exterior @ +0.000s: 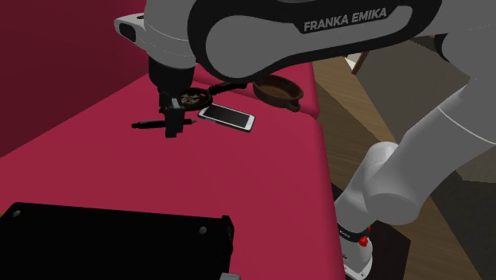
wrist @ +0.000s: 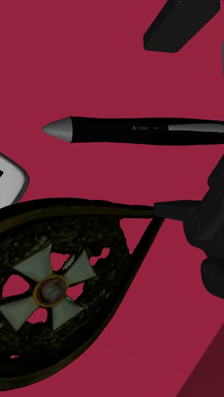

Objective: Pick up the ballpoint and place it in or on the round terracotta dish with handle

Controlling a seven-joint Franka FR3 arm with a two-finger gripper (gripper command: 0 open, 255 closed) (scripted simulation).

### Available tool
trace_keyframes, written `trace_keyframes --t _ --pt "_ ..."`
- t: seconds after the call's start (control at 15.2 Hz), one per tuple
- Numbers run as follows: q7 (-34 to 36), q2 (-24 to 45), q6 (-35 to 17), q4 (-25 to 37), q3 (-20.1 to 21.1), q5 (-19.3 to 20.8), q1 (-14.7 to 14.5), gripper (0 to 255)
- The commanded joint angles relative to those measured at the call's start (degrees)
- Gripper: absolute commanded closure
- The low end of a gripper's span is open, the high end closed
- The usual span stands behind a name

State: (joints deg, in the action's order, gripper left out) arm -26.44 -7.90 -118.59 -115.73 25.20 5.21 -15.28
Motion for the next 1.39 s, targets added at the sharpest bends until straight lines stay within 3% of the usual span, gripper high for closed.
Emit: trace_keyframes --t 0.0,0.26,0.33,0.92,1.32 --pt "-0.04 0.01 -0.21 -0.17 -0.03 0.01 0.02 0" --pt "-0.04 0.01 -0.2 -0.16 -0.02 0.01 0.02 0" --pt "-0.04 0.01 -0.2 -0.16 -0.02 0.01 0.02 255" --pt "-0.04 0.01 -0.21 -0.17 -0.02 0.01 0.03 255" --pt "-0.78 -0.46 4.32 3.98 -0.19 -0.42 0.06 255"
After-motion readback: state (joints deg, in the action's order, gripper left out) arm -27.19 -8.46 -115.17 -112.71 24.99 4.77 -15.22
